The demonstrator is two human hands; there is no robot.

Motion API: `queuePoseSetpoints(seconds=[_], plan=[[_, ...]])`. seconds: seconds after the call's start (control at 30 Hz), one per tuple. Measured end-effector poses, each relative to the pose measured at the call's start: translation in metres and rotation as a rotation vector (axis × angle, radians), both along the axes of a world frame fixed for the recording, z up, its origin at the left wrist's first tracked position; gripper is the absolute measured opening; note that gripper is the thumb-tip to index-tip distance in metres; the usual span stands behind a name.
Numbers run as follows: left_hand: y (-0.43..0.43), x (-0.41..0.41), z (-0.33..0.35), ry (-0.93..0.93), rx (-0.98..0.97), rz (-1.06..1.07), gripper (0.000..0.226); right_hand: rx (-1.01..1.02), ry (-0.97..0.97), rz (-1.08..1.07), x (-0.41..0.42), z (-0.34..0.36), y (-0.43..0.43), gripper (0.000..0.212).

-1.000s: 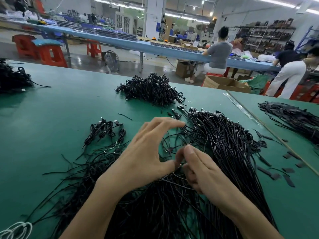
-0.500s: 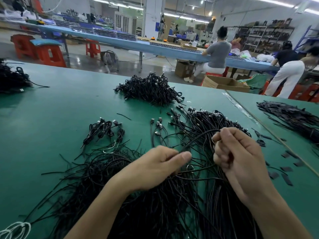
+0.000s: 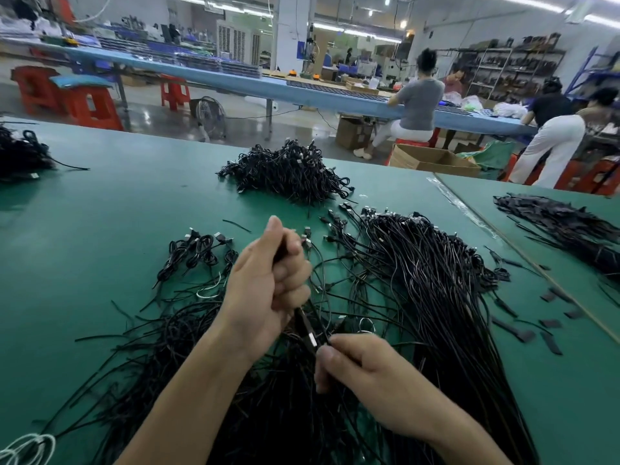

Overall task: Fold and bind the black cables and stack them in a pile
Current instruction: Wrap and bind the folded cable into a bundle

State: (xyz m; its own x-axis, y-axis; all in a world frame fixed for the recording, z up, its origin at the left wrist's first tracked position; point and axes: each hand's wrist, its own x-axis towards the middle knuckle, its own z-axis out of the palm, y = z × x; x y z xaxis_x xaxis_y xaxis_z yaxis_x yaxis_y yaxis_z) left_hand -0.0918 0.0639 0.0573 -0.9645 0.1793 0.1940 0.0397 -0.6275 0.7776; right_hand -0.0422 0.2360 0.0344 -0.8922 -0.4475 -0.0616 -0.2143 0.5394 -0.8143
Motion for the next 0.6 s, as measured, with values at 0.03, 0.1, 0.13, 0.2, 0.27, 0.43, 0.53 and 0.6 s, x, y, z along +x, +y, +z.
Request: queuePoseSetpoints(seconds=[0.03, 0.1, 0.13, 0.2, 0.27, 0.43, 0.53, 0.6], plan=[[-0.001, -0.003, -0.003, 0.025, -0.059, 0.077, 0.044, 0.006, 0.012, 0.015, 0.003, 0.001, -0.001, 0.034], [0.000, -0.008, -0.012, 0.145, -0.301, 0.277, 0.043, 0.009, 0.071, 0.047, 0.006, 0.004, -0.004, 0.031], [0.001, -0.010, -0.016, 0.213, -0.443, 0.364, 0.041, 0.013, 0.117, 0.053, 0.005, 0.007, -0.006, 0.028], [0.003, -0.011, -0.020, 0.317, -0.699, 0.424, 0.034, 0.011, 0.241, 0.005, 0.001, 0.013, -0.007, 0.023], [0.004, -0.009, -0.020, 0.367, -0.899, 0.313, 0.033, -0.045, 0.363, -0.109, -0.007, 0.019, -0.007, 0.019], [0.001, -0.001, -0.009, 0.243, -0.935, -0.046, 0.069, -0.179, 0.594, -0.313, -0.020, 0.032, -0.004, 0.014], [-0.009, 0.005, 0.000, 0.190, -0.709, -0.348, 0.066, -0.341, 0.584, -0.316, -0.022, 0.032, -0.008, 0.003], [-0.015, 0.007, 0.005, 0.155, -0.506, -0.452, 0.058, -0.406, 0.523, -0.280, -0.023, 0.027, -0.013, 0.013]])
